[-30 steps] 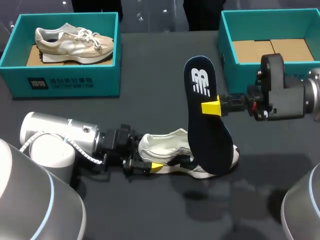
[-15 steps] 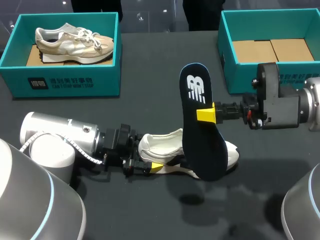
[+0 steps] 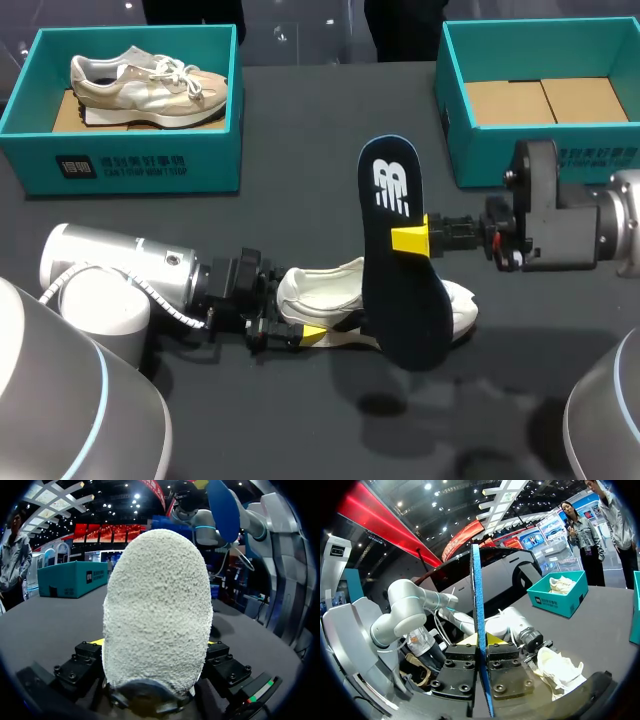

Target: Take the shoe out of the shoebox, open the shoe tongue, remove and reinsert the insole, then place the shoe into the shoebox

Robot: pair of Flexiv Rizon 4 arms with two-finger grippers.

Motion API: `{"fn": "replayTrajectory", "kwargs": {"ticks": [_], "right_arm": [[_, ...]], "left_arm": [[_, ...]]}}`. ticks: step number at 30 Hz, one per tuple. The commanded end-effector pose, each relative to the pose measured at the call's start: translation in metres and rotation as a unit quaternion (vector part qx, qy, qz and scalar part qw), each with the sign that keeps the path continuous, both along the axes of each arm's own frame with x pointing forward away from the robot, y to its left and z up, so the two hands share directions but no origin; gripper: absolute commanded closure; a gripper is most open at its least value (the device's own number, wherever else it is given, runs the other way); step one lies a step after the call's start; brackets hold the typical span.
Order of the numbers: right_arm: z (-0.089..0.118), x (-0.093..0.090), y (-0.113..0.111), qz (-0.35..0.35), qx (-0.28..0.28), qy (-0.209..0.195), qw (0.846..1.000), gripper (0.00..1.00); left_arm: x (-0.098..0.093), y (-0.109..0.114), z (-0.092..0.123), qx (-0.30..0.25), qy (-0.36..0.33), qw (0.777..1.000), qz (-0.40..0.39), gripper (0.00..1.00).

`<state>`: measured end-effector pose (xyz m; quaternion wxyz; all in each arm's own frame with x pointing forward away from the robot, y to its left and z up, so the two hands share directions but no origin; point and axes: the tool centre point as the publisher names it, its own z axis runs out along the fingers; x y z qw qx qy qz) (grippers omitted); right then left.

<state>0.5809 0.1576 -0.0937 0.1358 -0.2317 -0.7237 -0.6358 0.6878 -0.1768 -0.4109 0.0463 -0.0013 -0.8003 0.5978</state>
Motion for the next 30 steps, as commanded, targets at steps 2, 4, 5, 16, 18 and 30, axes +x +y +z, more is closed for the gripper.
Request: {"fn": "replayTrajectory", "kwargs": {"ticks": [2,4,5,16,18,30], "right_arm": [[0.0,-0.005,-0.002,-0.003,0.0,-0.001,1.0,1.0],[0.0,-0.005,-0.002,-0.003,0.0,-0.001,1.0,1.0],[0.0,-0.005,-0.002,-0.003,0.0,-0.001,1.0,1.0],[0.0,-0.005,-0.002,-0.003,0.0,-0.001,1.0,1.0],[0.0,-0.005,-0.002,-0.003,0.0,-0.001,1.0,1.0],[0.0,-0.005,-0.002,-0.003,0.0,-0.001,1.0,1.0]], "left_arm": [[-0.002,0.007,0.004,0.015,0.004,1.0,-0.002,0.0],[-0.002,0.01,0.005,0.023,0.004,1.0,0.0,0.0],[-0.001,0.011,0.005,0.029,0.002,1.0,0.0,0.0],[-0.003,0.034,0.017,0.154,0.0,0.988,-0.026,0.0],[-0.003,0.034,0.017,0.154,0.0,0.988,-0.026,0.0],[-0.003,0.034,0.017,0.154,0.0,0.988,-0.026,0.0]]}}
